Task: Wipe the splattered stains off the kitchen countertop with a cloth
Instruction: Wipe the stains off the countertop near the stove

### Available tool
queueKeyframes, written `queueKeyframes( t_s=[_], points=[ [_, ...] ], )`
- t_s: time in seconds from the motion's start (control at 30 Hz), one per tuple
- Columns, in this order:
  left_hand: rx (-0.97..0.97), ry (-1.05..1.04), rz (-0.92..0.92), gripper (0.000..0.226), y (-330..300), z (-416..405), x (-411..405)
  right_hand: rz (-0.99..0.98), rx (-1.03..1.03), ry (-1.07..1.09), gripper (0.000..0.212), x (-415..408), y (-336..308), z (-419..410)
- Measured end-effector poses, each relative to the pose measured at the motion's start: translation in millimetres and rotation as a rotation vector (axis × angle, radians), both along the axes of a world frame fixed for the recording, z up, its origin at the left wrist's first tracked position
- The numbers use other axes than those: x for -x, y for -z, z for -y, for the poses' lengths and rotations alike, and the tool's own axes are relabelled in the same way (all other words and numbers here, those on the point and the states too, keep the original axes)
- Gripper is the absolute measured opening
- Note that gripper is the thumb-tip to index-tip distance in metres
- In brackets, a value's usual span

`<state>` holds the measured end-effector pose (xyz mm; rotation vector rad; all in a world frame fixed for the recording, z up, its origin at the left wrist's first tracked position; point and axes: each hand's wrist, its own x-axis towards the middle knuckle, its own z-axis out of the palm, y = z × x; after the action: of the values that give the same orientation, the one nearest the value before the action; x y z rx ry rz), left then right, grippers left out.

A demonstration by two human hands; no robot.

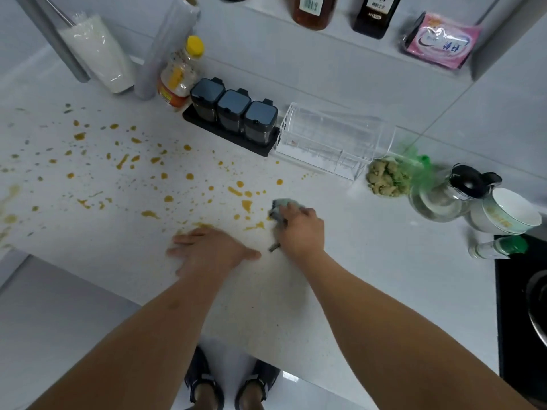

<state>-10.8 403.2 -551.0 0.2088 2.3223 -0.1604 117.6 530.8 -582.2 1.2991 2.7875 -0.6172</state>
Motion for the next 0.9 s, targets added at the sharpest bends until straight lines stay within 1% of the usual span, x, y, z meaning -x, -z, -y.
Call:
queueKeyframes(
  t_s=[0.07,0.17,0.23,0.33,0.4,0.43,0.47,0.5,0.63,0.7,0.77,0.83,0.9],
  points=[
    [-0.003,0.0,-0.002,0.176,-1,1,0,0.02,-0.055,-0.123,0.042,-9,5,14],
    [0.0,0.025,0.002,0.175,-6,4,-2,0.072,-0.133,-0.165,0.044,-44,10,0],
    [0.013,0.041,0.014,0.174,-9,4,-2,0.11,-0.146,-0.082,0.044,-68,9,-29],
    [0.019,0.035,0.026,0.173,-13,1,-1,0.222,-0.114,0.128,0.047,-90,0,-79],
    [0.019,0.024,0.027,0.173,-13,0,-1,0.221,-0.064,0.299,0.045,-85,-3,-90],
    [0.023,0.021,0.026,0.174,-12,-1,0,0.198,-0.045,0.352,0.044,-74,-4,-86],
    [0.028,0.018,0.027,0.175,-10,-2,0,0.178,-0.031,0.352,0.044,-62,-4,-78],
    [0.031,0.016,0.026,0.175,-9,-2,0,0.164,-0.028,0.299,0.043,-48,-4,-66],
    [0.038,0.01,0.005,0.177,-5,-1,0,0.101,-0.038,-0.032,0.046,-12,2,-8],
    [0.052,0.011,0.005,0.179,-3,-1,-1,0.063,-0.038,-0.18,0.047,-19,4,10],
    [0.062,0.01,0.009,0.179,-3,-3,-1,0.045,-0.038,-0.285,0.05,-41,4,8],
    [0.054,-0.014,0.02,0.179,-4,-4,0,0.037,-0.036,-0.271,0.047,-65,1,-13],
    [0.045,-0.008,0.021,0.179,-6,-4,1,0.042,-0.044,-0.147,0.04,-83,-8,-38]
  ],
)
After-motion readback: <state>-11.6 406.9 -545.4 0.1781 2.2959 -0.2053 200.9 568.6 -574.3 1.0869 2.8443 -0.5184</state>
